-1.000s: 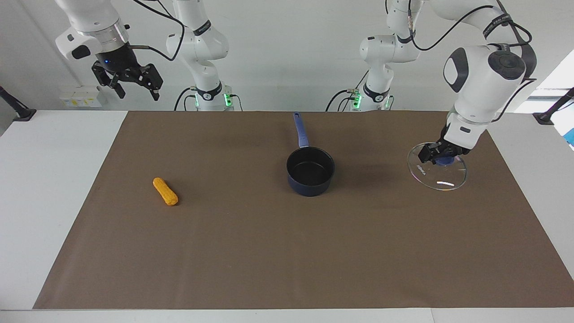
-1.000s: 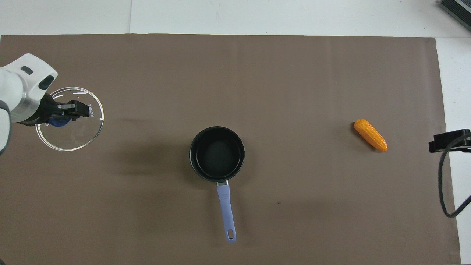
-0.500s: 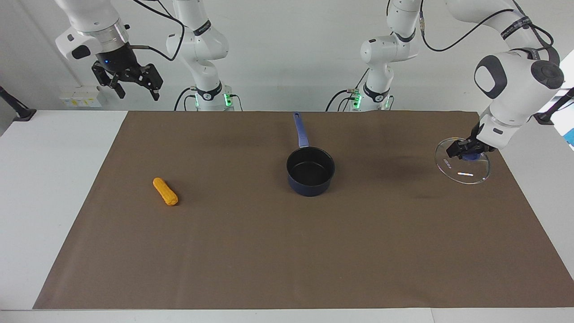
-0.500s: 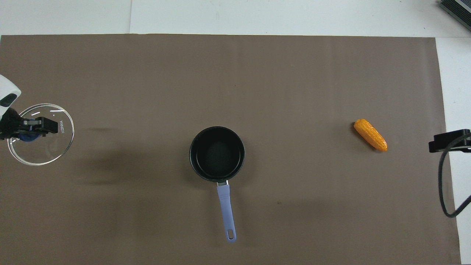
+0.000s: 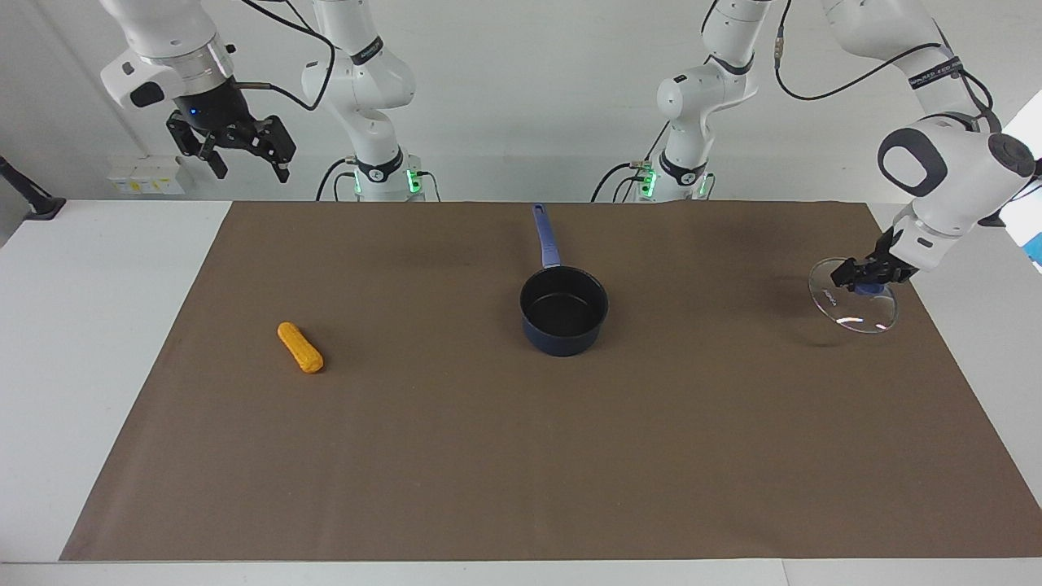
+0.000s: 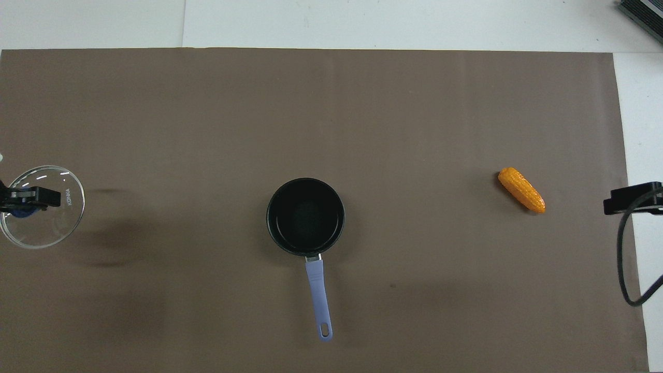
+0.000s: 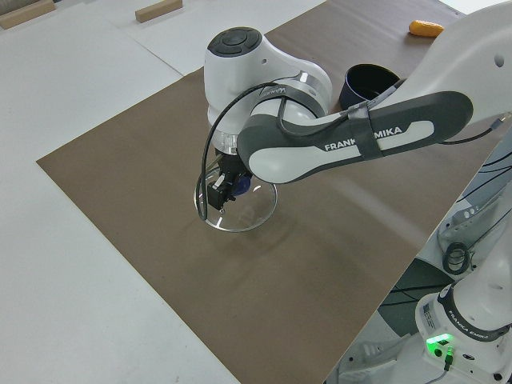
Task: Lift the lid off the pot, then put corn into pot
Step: 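Lower the lid onto the table beside the left gripper and release, then raise the left gripper away from the lid, then move the right gripper toward the corn cob, then grasp the corn cob with the right gripper and lift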
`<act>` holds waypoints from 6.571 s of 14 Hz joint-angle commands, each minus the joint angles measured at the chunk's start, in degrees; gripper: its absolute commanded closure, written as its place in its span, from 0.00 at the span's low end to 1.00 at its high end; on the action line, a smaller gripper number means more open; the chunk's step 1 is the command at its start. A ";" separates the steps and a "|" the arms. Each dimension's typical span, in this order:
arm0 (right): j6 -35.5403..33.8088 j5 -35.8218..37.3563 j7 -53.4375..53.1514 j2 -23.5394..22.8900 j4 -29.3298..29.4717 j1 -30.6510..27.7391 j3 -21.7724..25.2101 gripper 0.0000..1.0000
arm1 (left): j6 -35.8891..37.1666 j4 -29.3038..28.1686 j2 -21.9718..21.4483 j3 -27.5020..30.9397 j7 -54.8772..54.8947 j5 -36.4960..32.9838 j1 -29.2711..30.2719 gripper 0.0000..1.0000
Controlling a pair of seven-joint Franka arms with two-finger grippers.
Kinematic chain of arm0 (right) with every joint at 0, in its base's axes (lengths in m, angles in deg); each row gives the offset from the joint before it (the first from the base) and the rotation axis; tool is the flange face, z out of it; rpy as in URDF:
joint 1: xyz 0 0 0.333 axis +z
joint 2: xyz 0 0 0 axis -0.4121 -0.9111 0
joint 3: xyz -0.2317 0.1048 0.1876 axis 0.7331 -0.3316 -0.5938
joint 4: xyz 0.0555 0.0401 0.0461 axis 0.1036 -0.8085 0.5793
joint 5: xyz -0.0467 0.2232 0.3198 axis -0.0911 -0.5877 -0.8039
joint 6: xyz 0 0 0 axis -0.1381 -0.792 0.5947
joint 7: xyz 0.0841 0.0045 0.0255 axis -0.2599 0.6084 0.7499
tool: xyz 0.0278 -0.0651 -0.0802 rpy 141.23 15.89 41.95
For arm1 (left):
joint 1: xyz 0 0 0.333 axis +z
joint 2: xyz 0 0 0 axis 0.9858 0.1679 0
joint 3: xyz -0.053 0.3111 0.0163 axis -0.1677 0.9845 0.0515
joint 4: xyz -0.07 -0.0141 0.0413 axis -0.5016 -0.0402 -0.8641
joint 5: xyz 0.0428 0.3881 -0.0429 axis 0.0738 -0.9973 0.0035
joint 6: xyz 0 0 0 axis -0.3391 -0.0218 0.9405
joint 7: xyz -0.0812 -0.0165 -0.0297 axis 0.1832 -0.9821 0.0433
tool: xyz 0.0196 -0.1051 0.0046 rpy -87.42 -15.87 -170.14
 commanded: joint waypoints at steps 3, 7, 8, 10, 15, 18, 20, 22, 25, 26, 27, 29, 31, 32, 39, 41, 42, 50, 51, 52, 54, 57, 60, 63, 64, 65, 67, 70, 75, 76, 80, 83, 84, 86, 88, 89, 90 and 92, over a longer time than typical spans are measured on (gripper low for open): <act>-0.46 -0.54 0.28 0.54 -0.25 -0.25 -0.15 0.00 | -7.61 -6.00 -0.45 -0.61 2.55 1.29 1.84 1.00; -0.46 -0.54 0.28 0.54 -0.25 -0.25 -0.15 0.00 | -11.06 -8.48 0.51 -0.61 4.74 1.29 1.22 1.00; -0.46 -0.54 0.28 0.54 -0.25 -0.25 -0.15 0.00 | -11.32 -8.91 0.69 -0.61 4.83 1.29 1.22 1.00; -0.46 -0.54 0.28 0.54 -0.25 -0.25 -0.15 0.00 | -12.46 -9.36 1.74 -0.61 5.10 1.29 1.31 1.00; -0.46 -0.54 0.28 0.54 -0.25 -0.25 -0.15 0.00 | -11.94 -9.36 1.83 -0.61 5.71 1.20 0.87 0.00; -0.46 -0.54 0.28 0.54 -0.25 -0.25 -0.15 0.00 | -9.40 -6.03 1.83 -0.61 10.81 1.20 0.96 0.00; -0.46 -0.54 0.28 0.54 -0.25 -0.25 -0.15 0.00 | -4.58 -2.17 1.74 -0.61 10.72 1.20 0.87 0.00; -0.46 -0.54 0.28 0.54 -0.25 -0.25 -0.15 0.00 | -0.97 1.09 1.31 -0.70 10.46 1.20 -0.44 0.00; -0.46 -0.54 0.28 0.54 -0.25 -0.25 -0.15 0.00 | 4.66 6.45 1.30 -0.88 7.14 1.20 -2.46 0.00; -0.46 -0.54 0.28 0.54 -0.25 -0.25 -0.15 0.00 | 6.41 8.20 1.30 -0.96 5.03 1.11 -3.86 0.00; -0.46 -0.54 0.28 0.54 -0.25 -0.25 -0.15 0.00 | 8.17 9.87 1.22 -0.97 2.22 0.94 -5.35 0.00; -0.46 -0.54 0.28 0.54 -0.34 -0.25 -0.15 0.00 | 10.73 12.78 1.22 -1.14 -3.05 0.85 -8.08 0.00; -1.16 -0.62 0.46 0.80 -0.16 0.01 -0.59 0.00 | 12.92 14.80 1.04 -1.32 -6.23 0.76 -10.63 0.00; -0.99 -0.54 0.11 1.59 -0.08 0.27 -1.46 0.00 | 14.07 15.77 0.78 -1.32 -7.81 0.76 -11.95 0.00; 14.89 -0.71 11.33 -1.21 -9.90 -0.51 -1.73 0.00 | 16.71 16.66 -2.21 -1.32 -16.61 0.67 -20.13 0.00; 17.38 -0.62 12.59 -3.05 -9.57 -0.17 -1.73 0.00 | 20.56 19.89 -2.30 -2.10 -16.70 0.58 -20.13 0.00; 17.38 -0.62 12.76 -3.23 -9.22 -0.43 -1.73 0.00 | 22.85 22.35 -2.13 -2.28 -16.35 0.50 -20.13 0.00; 19.47 -0.88 18.44 -6.12 -10.53 -3.41 -1.03 0.00 | 40.61 35.73 -2.12 -3.86 -16.00 -3.72 -20.13 0.00; 22.97 -2.10 21.35 -8.05 -10.53 -3.50 -1.03 0.00 | 40.80 35.73 -2.30 -3.87 -16.00 -3.90 -20.05 0.00; 25.53 -2.38 23.03 -10.07 -10.54 -3.50 -1.03 0.00 | 40.19 35.38 -2.82 -3.87 -16.00 -3.29 -20.05 0.00; 28.53 -2.38 26.46 -14.46 -10.62 -3.59 -1.03 0.00 | 40.18 34.85 -3.53 -3.87 -16.26 -3.02 -19.96 0.00; 38.36 -2.38 35.32 -19.31 -14.91 -3.77 -1.03 0.00 | 40.27 34.85 -3.53 -3.52 -16.44 -3.02 -19.17 0.00; 42.77 -2.29 44.20 -22.57 -17.82 -3.68 -1.03 0.00 | 40.27 34.85 -3.53 -2.90 -16.35 -3.11 -18.64 0.00; 42.87 -2.29 53.26 -22.57 -21.51 -3.86 -0.94 0.00 | 40.27 34.85 -3.53 -2.99 -16.35 -3.11 -18.73 0.00; 43.04 -2.29 54.93 -22.57 -22.22 -4.64 -0.94 0.00 | 40.27 34.85 -3.53 -2.99 -16.35 -3.11 -18.73 0.00; 43.22 -2.21 55.65 -22.83 -22.40 -4.82 -0.94 0.00 | 40.27 34.85 -3.53 -2.99 -16.35 -3.11 -18.64 0.00; 44.36 -1.51 55.83 -23.80 -22.66 -5.17 -0.94 0.00 | 40.27 34.85 -3.53 -2.99 -16.35 -3.11 -18.64 0.00; 46.03 -1.41 55.57 -24.59 -22.93 -5.00 -0.94 0.04 | 40.27 34.85 -3.53 -2.99 -16.35 -3.11 -18.73 0.00; 45.69 -1.15 51.97 -25.21 -21.53 -5.17 -0.94 1.00 | 40.27 34.85 -3.53 -2.99 -16.35 -3.11 -18.73 0.00; 44.99 -1.32 51.70 -25.64 -20.22 -5.35 -0.86 1.00 | 40.27 34.85 -3.53 -2.99 -16.35 -3.11 -18.73 0.00; 36.66 -1.41 38.04 -23.28 -13.28 -4.39 -1.38 1.00 | 40.27 34.85 -3.53 -2.99 -16.35 -3.11 -18.64 0.00; 30.76 -1.41 22.83 -18.90 -10.63 -0.97 -1.65 1.00 | 40.27 34.85 -3.53 -2.99 -16.35 -3.11 -18.73 0.00; 29.09 -1.41 19.48 -17.31 -10.54 0.09 -1.73 1.00 | 40.27 34.85 -3.53 -2.99 -16.35 -3.11 -18.64 0.00; 26.36 -1.06 14.10 -15.02 -9.49 3.25 -1.65 1.00 | 40.18 34.85 -3.53 -2.99 -16.35 -3.11 -18.64 0.00; 22.41 -1.15 9.19 -15.19 -5.55 6.15 -1.73 1.00 | 40.27 34.85 -3.53 -2.99 -16.35 -3.11 -18.64 0.00; 21.00 -0.98 5.16 -15.54 -4.05 8.77 -1.73 1.00 | 40.27 34.85 -3.53 -2.99 -16.35 -3.11 -18.64 0.00; 21.07 -1.06 1.11 -15.54 -3.94 12.28 -1.73 1.00 | 40.18 34.85 -3.53 -2.99 -16.35 -3.11 -18.64 0.00; 20.55 -2.29 -7.24 -15.45 -4.20 17.04 -2.00 1.00 | 40.27 34.85 -3.53 -2.99 -16.35 -3.11 -18.64 0.00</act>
